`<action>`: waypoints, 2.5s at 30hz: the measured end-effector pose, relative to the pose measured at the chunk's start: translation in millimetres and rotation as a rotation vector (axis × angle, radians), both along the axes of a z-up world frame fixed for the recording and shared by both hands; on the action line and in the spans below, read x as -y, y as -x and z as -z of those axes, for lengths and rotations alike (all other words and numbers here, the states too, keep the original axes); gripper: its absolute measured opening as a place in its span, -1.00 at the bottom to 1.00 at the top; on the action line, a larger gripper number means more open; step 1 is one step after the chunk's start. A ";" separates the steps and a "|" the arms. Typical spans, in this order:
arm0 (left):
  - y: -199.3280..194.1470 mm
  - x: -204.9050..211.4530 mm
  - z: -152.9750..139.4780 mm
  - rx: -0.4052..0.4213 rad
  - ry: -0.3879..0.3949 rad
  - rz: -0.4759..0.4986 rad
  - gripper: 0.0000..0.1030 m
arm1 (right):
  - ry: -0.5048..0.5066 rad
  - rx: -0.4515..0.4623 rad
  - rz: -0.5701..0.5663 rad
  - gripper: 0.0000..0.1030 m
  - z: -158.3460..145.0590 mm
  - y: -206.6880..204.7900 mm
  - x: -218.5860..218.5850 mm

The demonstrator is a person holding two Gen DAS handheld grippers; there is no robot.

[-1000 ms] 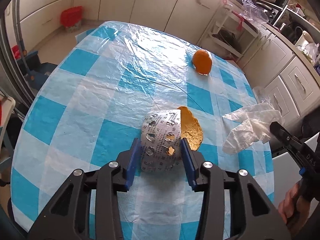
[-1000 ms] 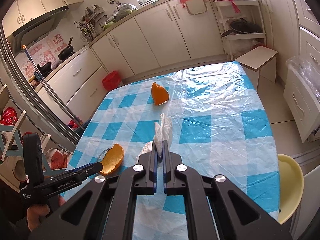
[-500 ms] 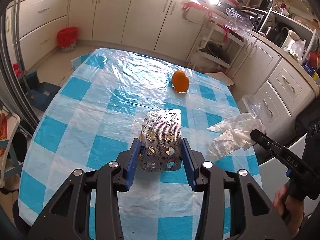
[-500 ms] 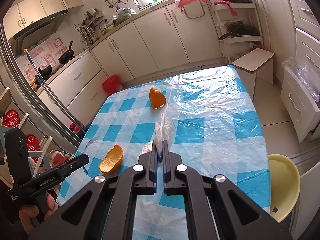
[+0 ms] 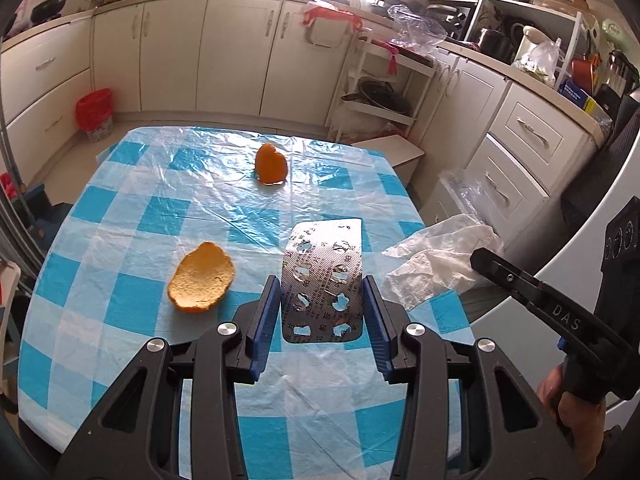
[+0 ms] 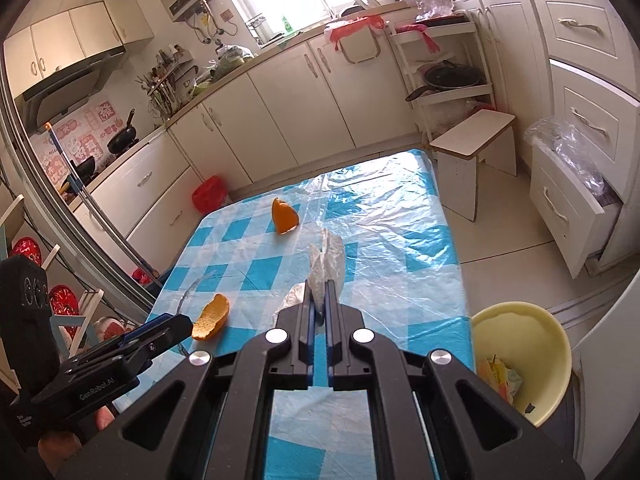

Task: Collect trash
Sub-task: 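Carry the tissue with the right gripper over the yellow bin while the left carries the blister pack, then open both grippers to drop the tissue and blister pack into the yellow bin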

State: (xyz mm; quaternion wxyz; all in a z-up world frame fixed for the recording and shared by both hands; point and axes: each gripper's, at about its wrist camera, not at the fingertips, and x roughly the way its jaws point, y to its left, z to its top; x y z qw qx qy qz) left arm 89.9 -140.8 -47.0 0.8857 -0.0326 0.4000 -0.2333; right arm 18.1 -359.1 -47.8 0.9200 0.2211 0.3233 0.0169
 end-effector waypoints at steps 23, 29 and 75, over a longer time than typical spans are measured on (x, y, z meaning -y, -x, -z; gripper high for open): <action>45.1 78.9 -10.2 0.029 -0.008 0.158 -0.24 | 0.040 -0.036 0.339 -0.90 15.3 58.1 87.2; 47.5 94.3 -7.8 0.025 -0.001 0.186 -0.24 | 0.044 -0.117 0.402 -0.90 34.1 58.8 104.6; 39.9 249.1 53.5 -0.087 -0.091 0.408 -0.13 | -0.026 0.156 0.696 0.20 -4.2 110.6 148.5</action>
